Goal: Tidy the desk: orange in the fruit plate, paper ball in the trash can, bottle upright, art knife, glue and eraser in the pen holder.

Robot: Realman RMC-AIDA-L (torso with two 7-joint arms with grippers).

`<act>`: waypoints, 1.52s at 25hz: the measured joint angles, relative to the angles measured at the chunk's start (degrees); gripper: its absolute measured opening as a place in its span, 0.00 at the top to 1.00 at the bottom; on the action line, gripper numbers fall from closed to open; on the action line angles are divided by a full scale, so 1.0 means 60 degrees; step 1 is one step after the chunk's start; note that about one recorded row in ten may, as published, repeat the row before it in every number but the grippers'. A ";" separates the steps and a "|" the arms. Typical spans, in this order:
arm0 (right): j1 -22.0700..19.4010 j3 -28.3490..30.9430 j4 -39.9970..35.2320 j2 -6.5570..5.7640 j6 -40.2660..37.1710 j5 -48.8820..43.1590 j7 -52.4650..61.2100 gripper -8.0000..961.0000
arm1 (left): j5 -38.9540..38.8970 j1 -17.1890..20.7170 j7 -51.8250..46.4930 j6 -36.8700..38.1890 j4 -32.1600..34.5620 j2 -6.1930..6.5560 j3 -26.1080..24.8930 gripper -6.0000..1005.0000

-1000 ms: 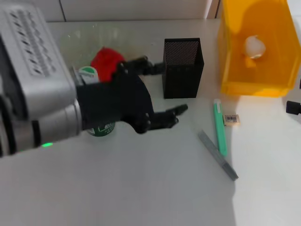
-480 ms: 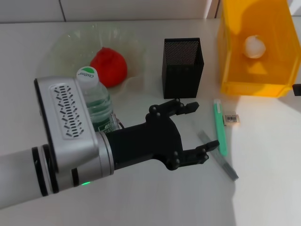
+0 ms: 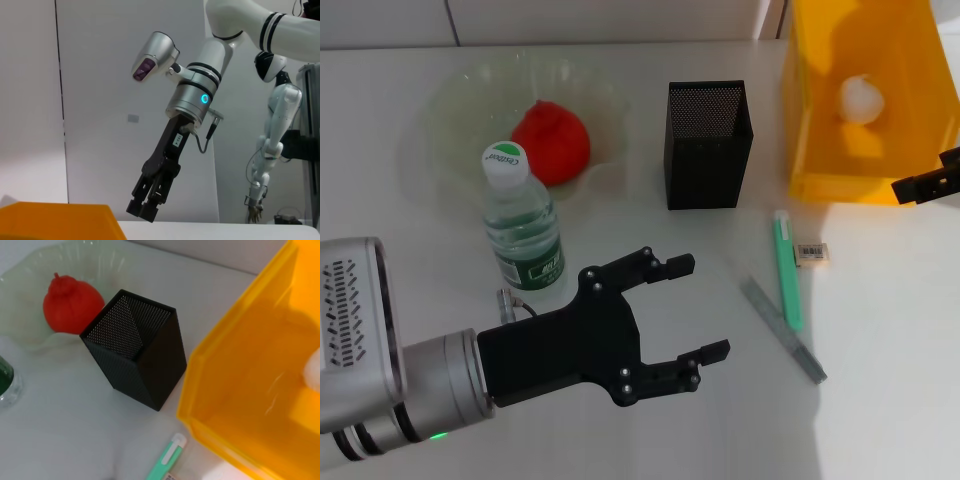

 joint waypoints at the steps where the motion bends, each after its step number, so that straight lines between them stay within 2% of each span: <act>1: 0.0000 0.0000 0.0000 0.0000 0.0000 0.0000 0.0000 0.13 | -0.0273 -0.0140 0.0552 0.0140 -0.0532 -0.0016 0.0000 0.20; 2: 0.0242 -0.0539 0.0153 0.0013 0.0047 -0.0210 0.0509 0.13 | -0.0311 -0.0167 0.0664 0.0135 -0.0623 -0.0019 0.0007 0.20; 3: 0.0242 -0.0539 0.0153 0.0013 0.0047 -0.0210 0.0509 0.13 | -0.0311 -0.0167 0.0664 0.0135 -0.0623 -0.0019 0.0007 0.20; 6: 0.0544 -0.1433 0.0445 0.0026 0.0160 -0.0433 0.1178 0.13 | -0.0313 -0.0229 0.0732 0.0061 -0.0691 -0.0021 0.0013 0.20; 7: 0.0752 -0.2024 0.0607 0.0030 0.0298 -0.0764 0.1672 0.13 | -0.0306 -0.0269 0.0739 0.0055 -0.0736 -0.0018 0.0005 0.20; 8: 0.0752 -0.2024 0.0607 0.0030 0.0298 -0.0764 0.1672 0.13 | -0.0306 -0.0287 0.0743 0.0045 -0.0761 -0.0013 0.0004 0.20; 12: 0.1323 -0.3319 0.1125 0.0054 0.0623 -0.1651 0.2955 0.13 | -0.0279 -0.0432 0.0800 -0.0155 -0.0982 -0.0005 0.0016 0.20; 16: 0.1567 -0.3746 0.1498 0.0082 0.0946 -0.1661 0.3628 0.13 | -0.0259 -0.0554 0.1046 -0.0256 -0.1308 -0.0011 0.0072 0.20; 17: 0.1795 -0.4030 0.1912 0.0092 0.1211 -0.1661 0.4095 0.13 | -0.0257 -0.0569 0.1175 -0.0261 -0.1400 -0.0019 0.0082 0.20; 27: 0.2465 -0.4762 0.3904 0.0126 0.2633 -0.1574 0.5161 0.14 | -0.0250 -0.0773 0.1340 -0.0335 -0.1868 0.0000 -0.0007 0.20; 38: 0.2545 -0.4710 0.4798 0.0125 0.3688 -0.1144 0.5219 0.17 | -0.0237 -0.0896 0.1364 -0.0375 -0.1952 0.0009 0.0079 0.20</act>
